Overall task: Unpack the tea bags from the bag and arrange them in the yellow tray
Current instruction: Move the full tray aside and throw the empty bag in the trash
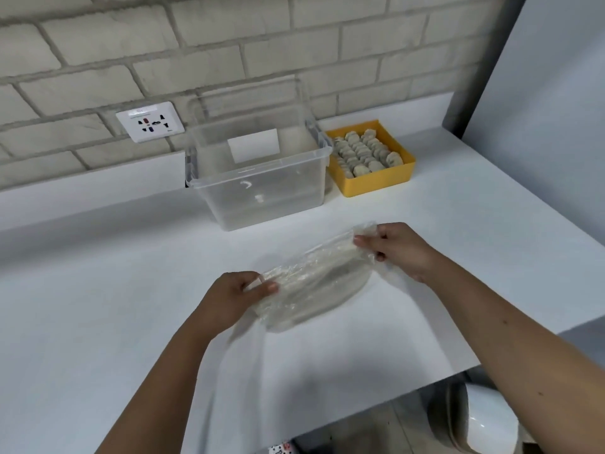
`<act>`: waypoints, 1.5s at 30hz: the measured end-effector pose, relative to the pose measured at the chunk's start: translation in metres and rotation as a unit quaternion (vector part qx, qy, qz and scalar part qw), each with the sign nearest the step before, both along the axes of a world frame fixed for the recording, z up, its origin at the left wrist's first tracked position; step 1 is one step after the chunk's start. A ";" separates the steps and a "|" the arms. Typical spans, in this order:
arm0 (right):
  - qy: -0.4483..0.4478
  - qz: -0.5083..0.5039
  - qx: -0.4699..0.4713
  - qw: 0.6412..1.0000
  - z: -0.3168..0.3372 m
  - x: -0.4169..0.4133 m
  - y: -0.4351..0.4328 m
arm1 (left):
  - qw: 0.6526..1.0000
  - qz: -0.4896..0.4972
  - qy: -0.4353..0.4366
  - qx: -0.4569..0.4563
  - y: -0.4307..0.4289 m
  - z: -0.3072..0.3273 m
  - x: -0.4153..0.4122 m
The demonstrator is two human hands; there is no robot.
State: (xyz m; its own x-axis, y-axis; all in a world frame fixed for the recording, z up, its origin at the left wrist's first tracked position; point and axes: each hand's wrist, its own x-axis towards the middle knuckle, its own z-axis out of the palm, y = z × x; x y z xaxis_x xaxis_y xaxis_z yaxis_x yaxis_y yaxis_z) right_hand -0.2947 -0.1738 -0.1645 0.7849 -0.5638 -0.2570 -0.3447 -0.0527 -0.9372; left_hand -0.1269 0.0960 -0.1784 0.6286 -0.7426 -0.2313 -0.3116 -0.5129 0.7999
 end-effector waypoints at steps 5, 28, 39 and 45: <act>-0.056 0.013 -0.002 0.998 0.026 -0.041 0.001 | 0.999 -0.023 0.016 0.033 -0.026 0.015 -0.032; 0.153 -0.008 0.071 0.986 0.050 -0.363 -0.061 | 0.940 -0.315 0.122 -0.055 -0.203 -0.029 -0.325; 0.377 -0.202 -0.093 0.899 -0.098 -0.446 -0.065 | 0.921 -0.349 0.130 0.114 -0.263 -0.198 -0.367; 0.456 -0.279 -0.136 0.834 -0.231 -0.453 -0.044 | 0.905 -0.378 0.046 0.191 -0.291 -0.300 -0.387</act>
